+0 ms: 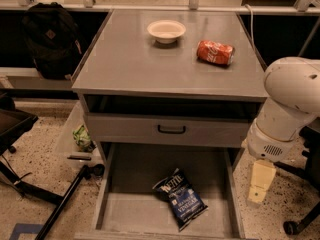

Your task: Pick blue chip bag from middle drawer and place on counter

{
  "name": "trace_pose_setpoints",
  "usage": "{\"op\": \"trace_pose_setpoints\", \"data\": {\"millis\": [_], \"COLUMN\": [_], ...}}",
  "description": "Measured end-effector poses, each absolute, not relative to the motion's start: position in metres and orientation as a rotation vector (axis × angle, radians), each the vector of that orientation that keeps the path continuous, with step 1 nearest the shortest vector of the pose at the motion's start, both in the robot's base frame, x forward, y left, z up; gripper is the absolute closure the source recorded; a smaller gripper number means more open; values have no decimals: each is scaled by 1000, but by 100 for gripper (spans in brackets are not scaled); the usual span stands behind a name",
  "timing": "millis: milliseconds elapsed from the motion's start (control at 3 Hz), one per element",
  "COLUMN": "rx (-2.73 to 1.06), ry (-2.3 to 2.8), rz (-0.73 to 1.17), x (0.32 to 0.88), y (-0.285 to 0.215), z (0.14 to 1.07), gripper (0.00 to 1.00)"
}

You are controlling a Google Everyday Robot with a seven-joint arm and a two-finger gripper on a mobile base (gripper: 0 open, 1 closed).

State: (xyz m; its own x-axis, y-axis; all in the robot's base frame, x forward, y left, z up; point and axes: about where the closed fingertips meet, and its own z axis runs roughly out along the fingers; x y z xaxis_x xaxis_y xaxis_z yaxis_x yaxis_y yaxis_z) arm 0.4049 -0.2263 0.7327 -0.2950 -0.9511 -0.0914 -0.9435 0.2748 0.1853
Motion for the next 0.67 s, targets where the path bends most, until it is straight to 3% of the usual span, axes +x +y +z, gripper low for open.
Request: {"op": "trace_pose_setpoints", "data": {"millis": [667], "rx": [1882], "ry": [-2524], "rz": [-419], "x": [406], "y": [-231], "z": [717], "gripper": [0]}}
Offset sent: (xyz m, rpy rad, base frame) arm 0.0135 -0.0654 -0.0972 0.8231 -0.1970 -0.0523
